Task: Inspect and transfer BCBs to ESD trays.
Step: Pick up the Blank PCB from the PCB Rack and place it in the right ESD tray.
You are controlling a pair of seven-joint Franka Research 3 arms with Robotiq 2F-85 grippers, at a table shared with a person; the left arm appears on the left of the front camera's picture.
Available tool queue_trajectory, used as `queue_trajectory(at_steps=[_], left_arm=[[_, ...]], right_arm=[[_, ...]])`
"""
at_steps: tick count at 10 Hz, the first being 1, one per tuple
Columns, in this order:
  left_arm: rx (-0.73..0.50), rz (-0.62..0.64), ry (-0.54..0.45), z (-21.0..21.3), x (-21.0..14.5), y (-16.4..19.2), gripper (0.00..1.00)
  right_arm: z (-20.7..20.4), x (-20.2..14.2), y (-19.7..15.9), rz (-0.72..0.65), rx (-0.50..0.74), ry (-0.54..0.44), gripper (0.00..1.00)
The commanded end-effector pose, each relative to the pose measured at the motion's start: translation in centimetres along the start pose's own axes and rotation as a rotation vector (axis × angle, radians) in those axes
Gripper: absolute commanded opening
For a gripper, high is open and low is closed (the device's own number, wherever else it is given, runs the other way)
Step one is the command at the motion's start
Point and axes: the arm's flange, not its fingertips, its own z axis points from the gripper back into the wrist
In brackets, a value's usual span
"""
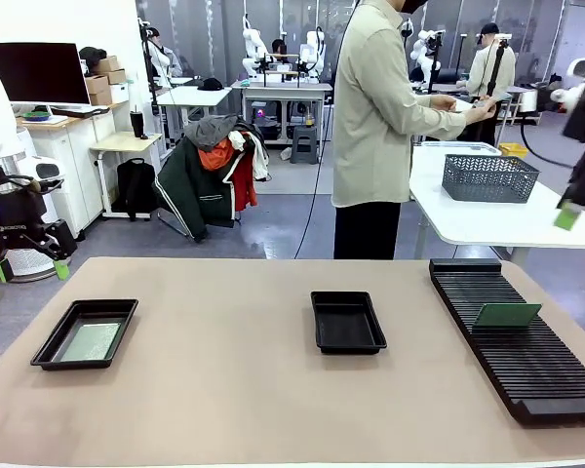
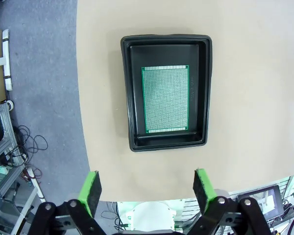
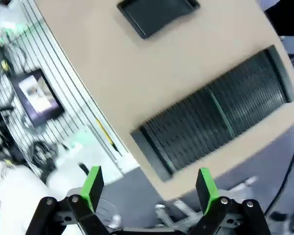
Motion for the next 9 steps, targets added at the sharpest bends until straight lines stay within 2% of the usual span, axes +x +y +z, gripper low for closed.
queue_trajectory(at_steps=[1, 3, 6, 8, 9], left_arm=[[-0.001, -0.001, -0.002, -0.1, 0.0, 0.0, 1.00], [-0.001, -0.001, -0.002, -0.1, 0.0, 0.0, 1.00], [-0.001, -0.001, -0.002, -0.1, 0.0, 0.0, 1.00], [-0.001, -0.001, -0.002, -0.1, 0.0, 0.0, 1.00], [-0.001, -0.001, -0.002, -0.1, 0.0, 0.0, 1.00]], right_arm=[[0.5, -1.9, -0.3, 0.229, -0.084, 0.010, 1.00], [2.1, -3.6, -0.1, 0.360, -0.134, 0.045, 1.00], [3.3, -5.6, -0.3, 0.534, -0.120, 0.007, 1.00], [3.4, -6.1, -0.7, 0.564, -0.105, -0.011, 1.00], [3.6, -6.0, -0.6, 0.523, -0.114, -0.028, 1.00]])
